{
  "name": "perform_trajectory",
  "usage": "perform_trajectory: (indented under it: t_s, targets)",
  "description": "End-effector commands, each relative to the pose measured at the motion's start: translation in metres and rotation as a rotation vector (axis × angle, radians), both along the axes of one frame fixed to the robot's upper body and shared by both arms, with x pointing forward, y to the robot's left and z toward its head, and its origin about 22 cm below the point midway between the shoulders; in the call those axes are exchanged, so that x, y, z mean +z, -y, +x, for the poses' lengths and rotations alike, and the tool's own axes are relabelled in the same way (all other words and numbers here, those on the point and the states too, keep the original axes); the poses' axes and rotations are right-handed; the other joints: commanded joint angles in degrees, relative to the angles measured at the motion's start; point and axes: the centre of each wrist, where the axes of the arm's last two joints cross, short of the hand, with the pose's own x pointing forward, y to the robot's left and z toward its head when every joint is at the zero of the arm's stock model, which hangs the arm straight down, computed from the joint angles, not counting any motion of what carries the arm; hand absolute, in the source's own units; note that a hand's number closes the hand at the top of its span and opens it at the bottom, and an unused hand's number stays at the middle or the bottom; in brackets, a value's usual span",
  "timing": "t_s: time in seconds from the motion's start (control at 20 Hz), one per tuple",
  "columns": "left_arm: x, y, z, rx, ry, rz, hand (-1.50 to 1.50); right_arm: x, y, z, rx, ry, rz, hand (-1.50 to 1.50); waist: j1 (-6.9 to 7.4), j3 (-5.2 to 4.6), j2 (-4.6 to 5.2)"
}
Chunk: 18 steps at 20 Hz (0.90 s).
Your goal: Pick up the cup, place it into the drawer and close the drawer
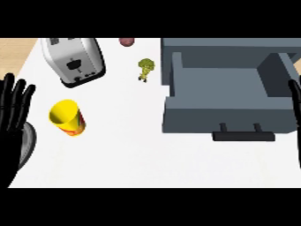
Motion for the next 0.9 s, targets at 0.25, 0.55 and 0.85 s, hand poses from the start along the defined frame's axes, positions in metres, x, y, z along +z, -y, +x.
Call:
perform_trajectory:
  t_s: [0.25,0.55,0.85]
  targets:
    - [0.027,-0.071,0.052,-0.213,-0.048,0.031,-1.5,0.001,-0.015,0.013,0.086,0.04,-0.018,-1.5,-0.52,0.29,0.67]
    - [-0.005,-0.086,0.069,-0.147,-0.316,-0.212,-1.5,-0.009,-0.025,0.021,0.203,-0.129,-0.079,-1.5,-0.23,0.31,0.51]
    - [-0.053,-0.106,0.082,-0.082,-0.387,-0.175,-1.5,0.003,-0.011,0.025,0.203,-0.145,-0.062,-1.5,-0.43,0.31,0.46]
